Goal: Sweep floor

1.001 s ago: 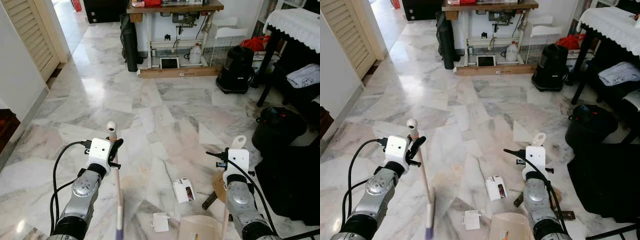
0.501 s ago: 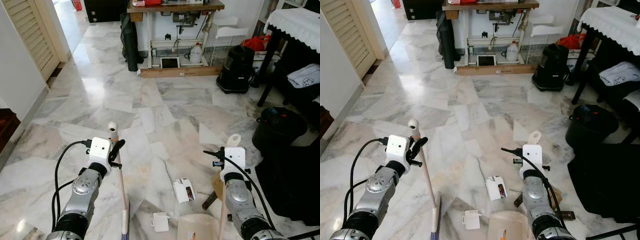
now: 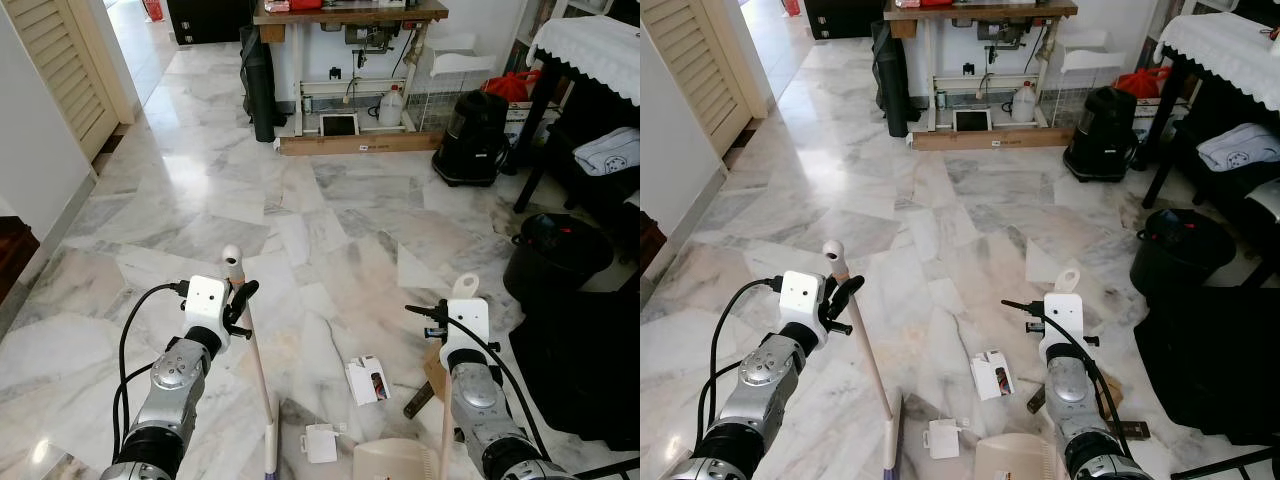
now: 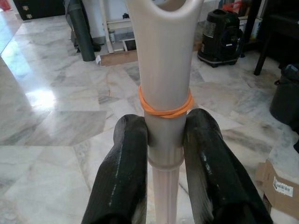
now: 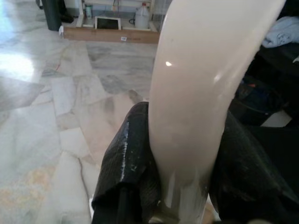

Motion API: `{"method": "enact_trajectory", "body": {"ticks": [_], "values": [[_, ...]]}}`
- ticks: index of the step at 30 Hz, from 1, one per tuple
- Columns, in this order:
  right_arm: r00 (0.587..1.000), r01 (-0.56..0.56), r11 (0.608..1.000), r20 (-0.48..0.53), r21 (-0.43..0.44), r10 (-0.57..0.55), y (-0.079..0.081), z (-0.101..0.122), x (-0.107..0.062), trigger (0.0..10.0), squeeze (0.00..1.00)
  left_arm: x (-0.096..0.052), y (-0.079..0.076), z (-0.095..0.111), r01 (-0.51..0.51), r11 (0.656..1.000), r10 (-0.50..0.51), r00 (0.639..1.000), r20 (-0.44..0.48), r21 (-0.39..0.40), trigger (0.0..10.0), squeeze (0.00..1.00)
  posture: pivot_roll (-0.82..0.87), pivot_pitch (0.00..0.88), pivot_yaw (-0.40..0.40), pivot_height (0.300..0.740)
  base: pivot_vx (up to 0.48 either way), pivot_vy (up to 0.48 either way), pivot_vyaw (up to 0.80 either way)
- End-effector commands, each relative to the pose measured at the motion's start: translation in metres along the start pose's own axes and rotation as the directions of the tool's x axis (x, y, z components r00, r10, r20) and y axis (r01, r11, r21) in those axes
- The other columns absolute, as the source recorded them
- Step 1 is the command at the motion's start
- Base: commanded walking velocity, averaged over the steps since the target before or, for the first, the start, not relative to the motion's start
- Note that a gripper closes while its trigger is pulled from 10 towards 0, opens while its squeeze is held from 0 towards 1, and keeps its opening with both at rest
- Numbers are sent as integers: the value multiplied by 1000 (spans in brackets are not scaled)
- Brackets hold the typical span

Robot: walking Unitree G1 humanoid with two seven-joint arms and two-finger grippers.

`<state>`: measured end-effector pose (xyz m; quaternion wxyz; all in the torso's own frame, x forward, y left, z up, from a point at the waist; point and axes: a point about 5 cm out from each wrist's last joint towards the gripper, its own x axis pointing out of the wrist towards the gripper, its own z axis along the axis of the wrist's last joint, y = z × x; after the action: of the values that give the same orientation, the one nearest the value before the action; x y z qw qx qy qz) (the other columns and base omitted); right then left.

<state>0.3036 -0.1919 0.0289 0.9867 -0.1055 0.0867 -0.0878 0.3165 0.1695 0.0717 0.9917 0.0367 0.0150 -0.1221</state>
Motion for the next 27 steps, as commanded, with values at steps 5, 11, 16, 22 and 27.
{"method": "enact_trajectory", "body": {"ticks": [5, 11, 16, 22, 27], "values": [[996, -4, 1000, 85, 23, 2, 0, 13, 4, 10000, 0, 1, 5, 11, -15, 1000, 13, 998, 59, 24, 10000, 0, 21, 0, 28, 740, 0, 0, 0], [999, -18, 1000, 27, 1, 18, 6, 5, 2, 10000, 0, -1, 6, 11, -8, 1000, 6, 999, 51, 22, 10000, 0, 25, 0, 29, 740, 0, 0, 0], [995, -27, 999, -97, -42, 23, 7, -16, -6, 10000, 0, -1, 3, 5, 29, 1000, -29, 1000, 5, 10, 10000, 0, 38, 0, 24, 740, 0, 0, 0], [992, -31, 998, -123, -60, 24, 8, -21, -9, 10000, 0, -4, 1, -6, 48, 998, -50, 997, -60, -39, 10000, 0, 41, 0, 18, 740, 0, 0, 0], [991, -40, 997, -132, -69, 30, 9, -22, -9, 10000, 0, -6, 0, -14, 64, 994, -73, 992, -98, -91, 10000, 0, 45, 0, 12, 740, 0, 0, 0]]}}
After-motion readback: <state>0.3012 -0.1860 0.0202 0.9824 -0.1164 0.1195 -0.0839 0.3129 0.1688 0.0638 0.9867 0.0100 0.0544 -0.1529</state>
